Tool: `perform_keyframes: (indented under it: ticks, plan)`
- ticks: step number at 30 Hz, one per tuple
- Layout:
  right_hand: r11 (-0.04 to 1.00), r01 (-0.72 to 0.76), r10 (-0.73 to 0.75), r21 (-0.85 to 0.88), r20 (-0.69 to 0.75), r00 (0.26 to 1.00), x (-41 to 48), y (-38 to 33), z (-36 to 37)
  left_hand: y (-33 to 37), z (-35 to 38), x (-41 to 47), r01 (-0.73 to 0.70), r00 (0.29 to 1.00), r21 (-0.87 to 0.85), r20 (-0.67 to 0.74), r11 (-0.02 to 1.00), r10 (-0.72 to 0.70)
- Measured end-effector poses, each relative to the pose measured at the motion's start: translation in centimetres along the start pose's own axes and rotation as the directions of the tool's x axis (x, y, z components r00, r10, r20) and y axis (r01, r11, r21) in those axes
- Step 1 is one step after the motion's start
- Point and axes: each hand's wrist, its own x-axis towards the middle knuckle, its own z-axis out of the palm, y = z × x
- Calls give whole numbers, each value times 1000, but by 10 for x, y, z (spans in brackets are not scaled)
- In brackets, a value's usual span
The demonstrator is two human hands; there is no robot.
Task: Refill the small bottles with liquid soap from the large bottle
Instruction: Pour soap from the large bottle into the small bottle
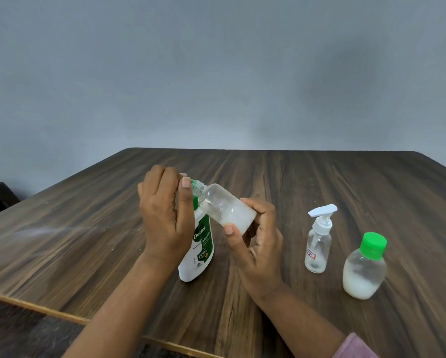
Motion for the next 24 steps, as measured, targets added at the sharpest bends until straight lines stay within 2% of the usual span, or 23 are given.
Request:
perform_keyframes:
  ticks: [5, 9, 19, 24]
  plan:
    - [1000, -5, 5, -2, -5, 1000, 1, 0, 0, 1, -1, 11, 21, 999, 21, 30, 1000, -22]
    - [1000, -14, 14, 8, -10, 1000, 2, 0, 0, 2, 1, 13, 8, 1000, -24, 22, 1000, -8]
    - [1000, -15, 15, 1, 0, 1000, 1, 0, 0, 1, 1, 3, 17, 1000, 75, 0, 997, -17]
    - [1000, -4, 4, -2, -11, 1000, 2, 0, 0, 3, 0, 21, 4, 997, 86, 75, 996, -11]
